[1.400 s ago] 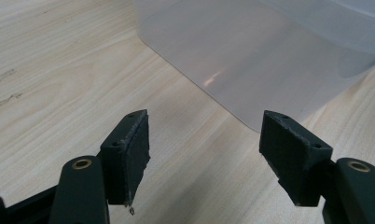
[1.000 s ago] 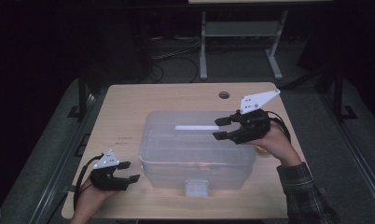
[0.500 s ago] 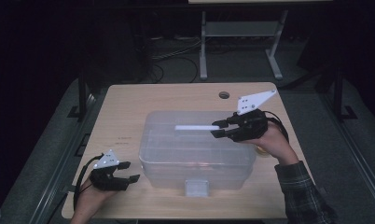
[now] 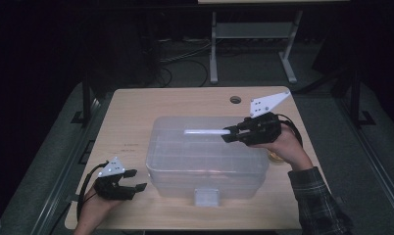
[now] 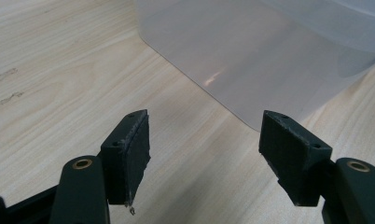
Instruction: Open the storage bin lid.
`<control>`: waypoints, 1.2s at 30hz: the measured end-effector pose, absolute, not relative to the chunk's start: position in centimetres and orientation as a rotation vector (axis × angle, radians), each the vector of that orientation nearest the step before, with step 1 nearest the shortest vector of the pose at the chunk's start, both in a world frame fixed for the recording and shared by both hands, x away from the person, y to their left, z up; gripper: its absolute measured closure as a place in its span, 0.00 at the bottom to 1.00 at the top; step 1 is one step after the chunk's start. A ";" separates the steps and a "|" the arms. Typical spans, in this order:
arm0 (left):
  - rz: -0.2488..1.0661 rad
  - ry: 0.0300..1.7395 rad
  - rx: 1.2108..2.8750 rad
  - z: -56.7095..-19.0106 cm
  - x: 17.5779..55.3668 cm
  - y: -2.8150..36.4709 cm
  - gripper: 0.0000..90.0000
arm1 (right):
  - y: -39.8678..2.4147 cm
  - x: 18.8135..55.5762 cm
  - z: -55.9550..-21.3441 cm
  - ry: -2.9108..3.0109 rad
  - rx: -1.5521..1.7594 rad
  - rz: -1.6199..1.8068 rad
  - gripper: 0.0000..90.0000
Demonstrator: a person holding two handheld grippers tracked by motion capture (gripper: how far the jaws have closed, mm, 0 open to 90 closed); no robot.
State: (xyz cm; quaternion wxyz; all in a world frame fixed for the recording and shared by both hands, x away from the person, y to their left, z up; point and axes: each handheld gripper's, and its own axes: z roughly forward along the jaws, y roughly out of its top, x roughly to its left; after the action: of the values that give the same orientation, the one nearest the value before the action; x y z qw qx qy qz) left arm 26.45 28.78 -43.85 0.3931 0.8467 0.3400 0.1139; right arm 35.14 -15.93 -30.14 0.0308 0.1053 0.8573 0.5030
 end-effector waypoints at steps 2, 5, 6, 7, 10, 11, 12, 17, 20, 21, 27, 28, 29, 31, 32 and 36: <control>0.289 0.862 2.149 -43.9 26.5 28.8 0.36 | -16.0 35.3 -30.2 2.646 0.327 1.557 0.84; 0.288 0.862 2.148 -43.8 26.4 28.8 0.36 | -16.0 35.5 -30.2 2.648 0.331 1.563 0.85; 0.287 0.861 2.148 -43.8 26.4 28.8 0.36 | -16.0 35.5 -30.2 2.648 0.326 1.562 0.85; 0.288 0.863 2.147 -43.8 26.4 28.8 0.36 | -16.0 35.5 -30.2 2.647 0.321 1.560 0.85; 0.287 0.864 2.147 -43.9 26.5 28.8 0.36 | -16.0 35.6 -30.1 2.654 0.307 1.553 0.85; 0.286 0.861 2.148 -43.9 26.5 28.8 0.36 | -16.0 35.6 -30.0 2.655 0.309 1.553 0.85; 0.286 0.860 2.148 -43.8 26.5 28.8 0.36 | -16.0 35.6 -30.0 2.656 0.303 1.556 0.85; 0.290 0.857 2.150 -43.8 26.5 28.9 0.36 | -16.1 35.8 -30.0 2.647 0.307 1.570 0.85; 0.293 0.856 2.147 -43.8 26.5 28.9 0.36 | -16.1 36.0 -29.8 2.649 0.308 1.574 0.85; 0.294 0.856 2.146 -43.8 26.5 28.9 0.36 | -16.0 36.0 -29.7 2.654 0.316 1.573 0.86; 0.296 0.857 2.142 -43.6 26.5 29.1 0.36 | -16.0 36.5 -29.3 2.664 0.325 1.562 0.85; 0.297 0.857 2.142 -43.6 26.4 29.1 0.36 | -16.0 36.6 -29.2 2.664 0.328 1.564 0.85; 0.298 0.857 2.138 -43.6 26.4 29.1 0.36 | -16.0 36.6 -29.2 2.669 0.332 1.563 0.85; 0.301 0.851 2.131 -43.4 26.4 29.1 0.37 | -16.0 36.7 -29.1 2.669 0.341 1.568 0.85; 0.298 0.850 2.121 -43.3 26.3 29.2 0.37 | -16.0 36.8 -29.0 2.670 0.341 1.568 0.85; 0.304 0.838 2.089 -42.8 26.0 29.4 0.40 | -16.1 37.1 -28.9 2.677 0.356 1.574 0.85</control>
State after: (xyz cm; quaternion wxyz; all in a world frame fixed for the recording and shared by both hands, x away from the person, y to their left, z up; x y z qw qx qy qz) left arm 25.99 29.37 -42.78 0.4213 0.8341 0.3346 0.1215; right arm 37.07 -16.05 -28.87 0.0077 0.1139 0.8564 0.5036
